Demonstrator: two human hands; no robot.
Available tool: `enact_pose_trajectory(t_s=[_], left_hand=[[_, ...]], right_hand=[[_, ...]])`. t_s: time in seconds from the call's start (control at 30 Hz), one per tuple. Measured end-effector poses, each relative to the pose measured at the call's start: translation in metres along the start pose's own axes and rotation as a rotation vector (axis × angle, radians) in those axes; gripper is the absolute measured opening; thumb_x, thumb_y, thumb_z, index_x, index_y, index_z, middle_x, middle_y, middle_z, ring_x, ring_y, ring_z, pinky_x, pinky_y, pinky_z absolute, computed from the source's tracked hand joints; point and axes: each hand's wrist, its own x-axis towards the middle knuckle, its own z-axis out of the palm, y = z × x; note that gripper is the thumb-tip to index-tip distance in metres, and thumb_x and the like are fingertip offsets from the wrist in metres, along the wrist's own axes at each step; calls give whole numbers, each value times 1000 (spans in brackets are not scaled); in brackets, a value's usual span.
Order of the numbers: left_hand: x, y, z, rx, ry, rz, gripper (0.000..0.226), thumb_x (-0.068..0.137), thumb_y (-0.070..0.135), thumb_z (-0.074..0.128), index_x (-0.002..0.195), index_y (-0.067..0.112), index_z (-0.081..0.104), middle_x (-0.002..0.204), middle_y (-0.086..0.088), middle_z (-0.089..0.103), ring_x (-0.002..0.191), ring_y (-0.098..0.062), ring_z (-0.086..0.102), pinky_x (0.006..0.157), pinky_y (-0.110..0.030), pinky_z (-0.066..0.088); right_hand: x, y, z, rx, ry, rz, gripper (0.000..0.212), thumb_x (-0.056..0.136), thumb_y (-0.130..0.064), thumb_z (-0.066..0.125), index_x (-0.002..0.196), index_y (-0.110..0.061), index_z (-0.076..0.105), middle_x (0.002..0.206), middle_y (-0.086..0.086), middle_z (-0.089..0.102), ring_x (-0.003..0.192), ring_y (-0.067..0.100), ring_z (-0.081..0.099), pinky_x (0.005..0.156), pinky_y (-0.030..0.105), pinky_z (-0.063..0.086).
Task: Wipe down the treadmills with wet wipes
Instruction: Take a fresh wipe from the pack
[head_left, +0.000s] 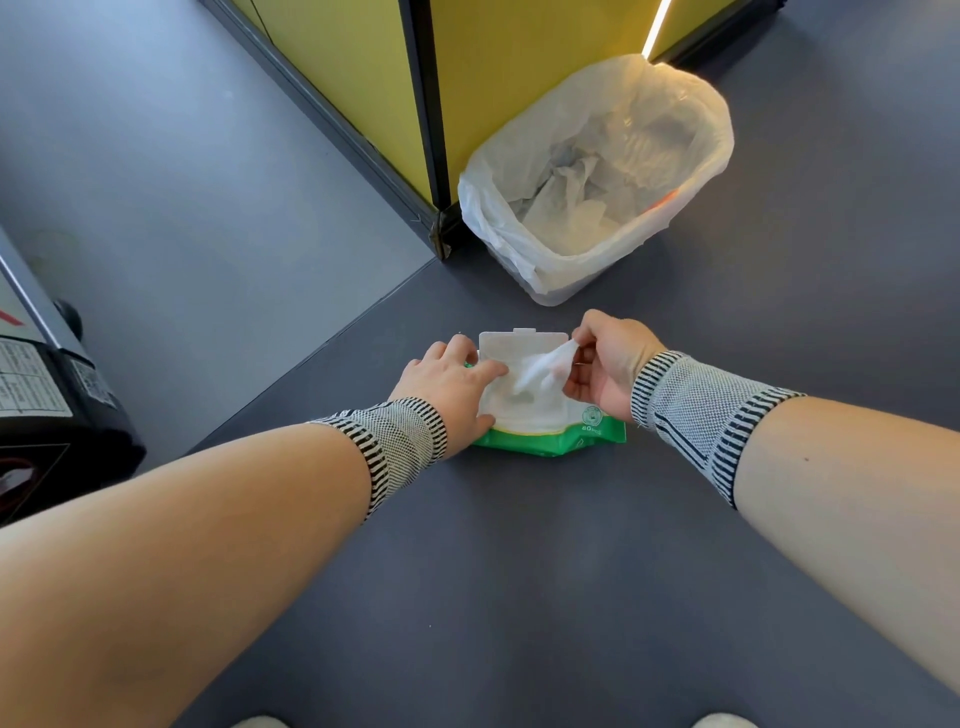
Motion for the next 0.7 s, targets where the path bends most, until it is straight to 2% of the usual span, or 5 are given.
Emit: enact_pose_trajectory(t_s=[0.3,0.43,0.53,0.63,0.7], left_hand=[[-7,8,-3,81,33,-30,53,89,48,55,137,35,37,126,-3,37,119,-23,40,100,-39,38],[-11,13,-3,93,25,41,47,92,42,52,137,38,38,123,-2,38,115,-22,41,99,-37,37],[-11,14,-3,142,-22,90,48,94,42,49,140,42,35,123,-2,38,115,-23,40,97,-37,36],[-10,14,-5,150,-36,77,51,95,42,46,142,45,29,126,-2,38,118,-23,39,98,-37,35],[-9,13,-6,163,-49,64,52,96,41,43,145,46,24,130,-2,37,122,-24,37,100,-37,33]], right_hand=[[-3,9,-8,-1287,-5,-433,29,74,-44,71,82,-22,55,85,-8,58,83,14,55,71,27,42],[-3,14,-4,-1706,-45,-488,22,83,-25,64,104,-19,65,106,-2,65,98,19,60,85,27,48],[-9,5,1,-1465,-65,-464,10,83,-23,62,75,-19,68,77,-5,65,76,15,59,70,25,46],[-18,-10,3,-740,-34,-364,27,75,-13,61,48,-17,58,58,1,48,59,17,41,57,27,37],[-22,-16,1,-357,-12,-283,24,77,-7,55,55,-16,53,63,4,48,62,19,43,56,27,40]])
